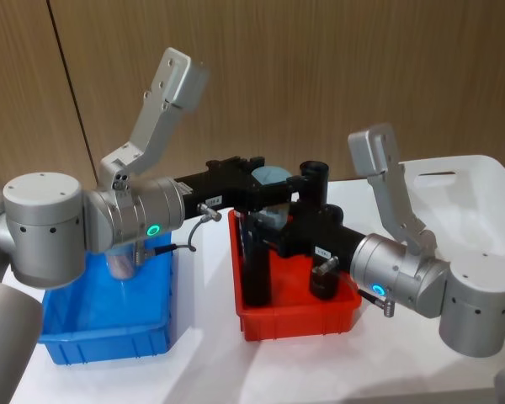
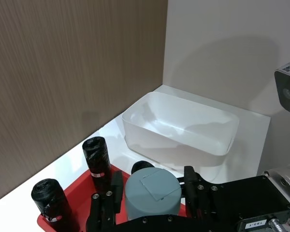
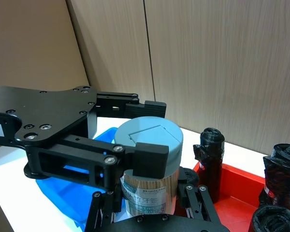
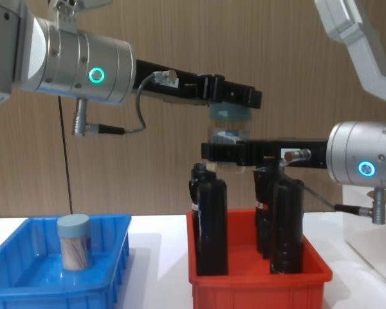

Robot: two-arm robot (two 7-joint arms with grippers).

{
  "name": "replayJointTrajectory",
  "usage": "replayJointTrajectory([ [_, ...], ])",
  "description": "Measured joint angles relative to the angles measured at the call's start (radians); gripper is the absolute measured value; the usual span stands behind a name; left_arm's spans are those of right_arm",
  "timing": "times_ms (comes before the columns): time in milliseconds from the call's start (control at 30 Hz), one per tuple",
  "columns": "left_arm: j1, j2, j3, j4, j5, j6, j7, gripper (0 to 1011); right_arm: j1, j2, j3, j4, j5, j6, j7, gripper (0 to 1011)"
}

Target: Pick the cotton swabs from the blue box and place them into the white box.

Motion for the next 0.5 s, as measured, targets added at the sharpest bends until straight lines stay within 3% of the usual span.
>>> replayJointTrajectory([
  [100,0.0,0.0,0.0,0.0,0.0,0.0,0.0,864,0.0,0.0,-0.001,0.0,0.0,-0.001,-0.002,623],
  [300,0.0,0.0,0.0,0.0,0.0,0.0,0.0,1003,0.001,0.001,-0.002,0.0,0.001,-0.002,-0.006,624],
  [500,0.0,0.0,-0.001,0.0,0.0,0.0,0.0,1004,0.001,0.002,-0.003,0.0,0.003,-0.003,-0.008,623],
])
